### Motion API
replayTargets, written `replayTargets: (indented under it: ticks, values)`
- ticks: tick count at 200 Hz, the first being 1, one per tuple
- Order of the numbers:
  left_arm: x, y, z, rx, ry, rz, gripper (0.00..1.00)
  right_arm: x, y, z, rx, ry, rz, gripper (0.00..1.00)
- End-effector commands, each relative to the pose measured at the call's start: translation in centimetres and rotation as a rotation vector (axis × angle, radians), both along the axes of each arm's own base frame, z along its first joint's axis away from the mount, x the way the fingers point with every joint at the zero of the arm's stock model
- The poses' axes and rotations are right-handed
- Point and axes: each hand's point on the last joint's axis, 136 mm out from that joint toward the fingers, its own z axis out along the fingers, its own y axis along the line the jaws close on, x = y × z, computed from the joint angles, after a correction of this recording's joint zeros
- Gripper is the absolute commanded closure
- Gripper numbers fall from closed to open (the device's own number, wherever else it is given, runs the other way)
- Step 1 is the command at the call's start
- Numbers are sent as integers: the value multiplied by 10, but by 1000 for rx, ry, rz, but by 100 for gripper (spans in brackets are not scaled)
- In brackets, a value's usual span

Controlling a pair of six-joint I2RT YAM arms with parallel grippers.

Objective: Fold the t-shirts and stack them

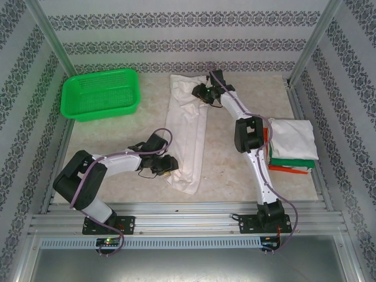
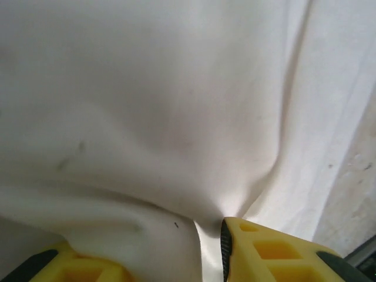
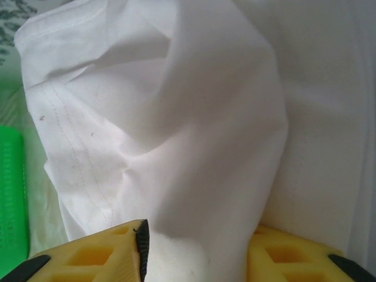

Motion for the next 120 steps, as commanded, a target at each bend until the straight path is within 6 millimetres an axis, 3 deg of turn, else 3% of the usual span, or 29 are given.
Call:
replayTargets:
  ticks: [1, 36, 57, 83, 100, 120]
  values:
    - [3, 2, 3, 4, -36, 35, 52, -16, 9, 12, -16, 13, 80, 52]
    - [0, 38, 11, 144, -111, 58, 37, -22, -3, 94, -133, -185, 142, 30]
    - [-1, 58, 9, 171, -145, 92, 25, -37, -14, 131, -199, -293, 168, 22]
    - [6, 76, 18, 178, -196, 124, 9, -68, -25, 160, -266, -404, 200, 18]
    - [16, 91, 27, 196, -240, 144, 1, -96, -31, 167, -297, -462, 230, 17]
    - [35, 112, 38, 219, -288, 175, 0, -133, -32, 173, -341, -533, 281, 16]
